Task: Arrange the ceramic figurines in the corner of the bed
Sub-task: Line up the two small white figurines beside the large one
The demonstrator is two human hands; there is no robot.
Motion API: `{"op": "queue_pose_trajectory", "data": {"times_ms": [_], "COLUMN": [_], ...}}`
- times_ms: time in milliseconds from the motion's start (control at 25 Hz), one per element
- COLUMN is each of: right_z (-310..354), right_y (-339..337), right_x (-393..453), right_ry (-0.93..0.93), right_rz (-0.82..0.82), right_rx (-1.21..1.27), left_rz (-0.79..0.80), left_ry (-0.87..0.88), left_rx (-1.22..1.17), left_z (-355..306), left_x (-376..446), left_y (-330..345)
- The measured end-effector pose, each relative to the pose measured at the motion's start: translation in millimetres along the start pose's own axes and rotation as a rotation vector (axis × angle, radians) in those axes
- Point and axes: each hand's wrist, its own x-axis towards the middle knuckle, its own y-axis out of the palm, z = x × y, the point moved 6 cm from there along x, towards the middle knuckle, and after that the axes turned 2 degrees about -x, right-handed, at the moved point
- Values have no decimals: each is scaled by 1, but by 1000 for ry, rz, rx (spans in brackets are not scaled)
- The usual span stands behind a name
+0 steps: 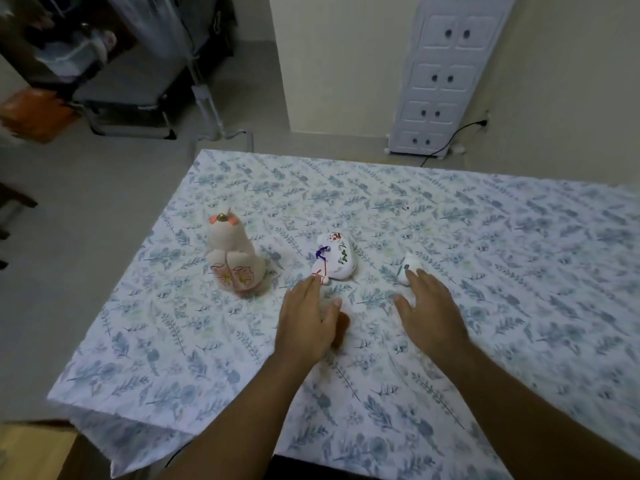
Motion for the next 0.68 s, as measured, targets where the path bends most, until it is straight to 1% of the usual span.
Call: {"op": "queue_pose_trajectory", "data": {"times_ms": [200,320,360,440,600,680], "right_z": [-31,-43,-42,-33,-10,-6], "right_y": [7,20,26,35,43,44], "right_x": [55,71,75,77,82,81], "right_ry": [245,309,306,263,180,142], "right_rz": [-26,-28,-26,-38,-84,-91], "right_rx": [123,169,193,251,373,339], "left_rz": [35,132,127,53,-34,-79], "left_ry": [-131,-181,-171,-127,-109,-94], "left_rx": [27,87,57,-66,-414,-483], "left_z": [18,28,29,23,0,-12], "left_x": [80,106,111,116,113,111], "left_y": [13,29,33,35,45,48]}}
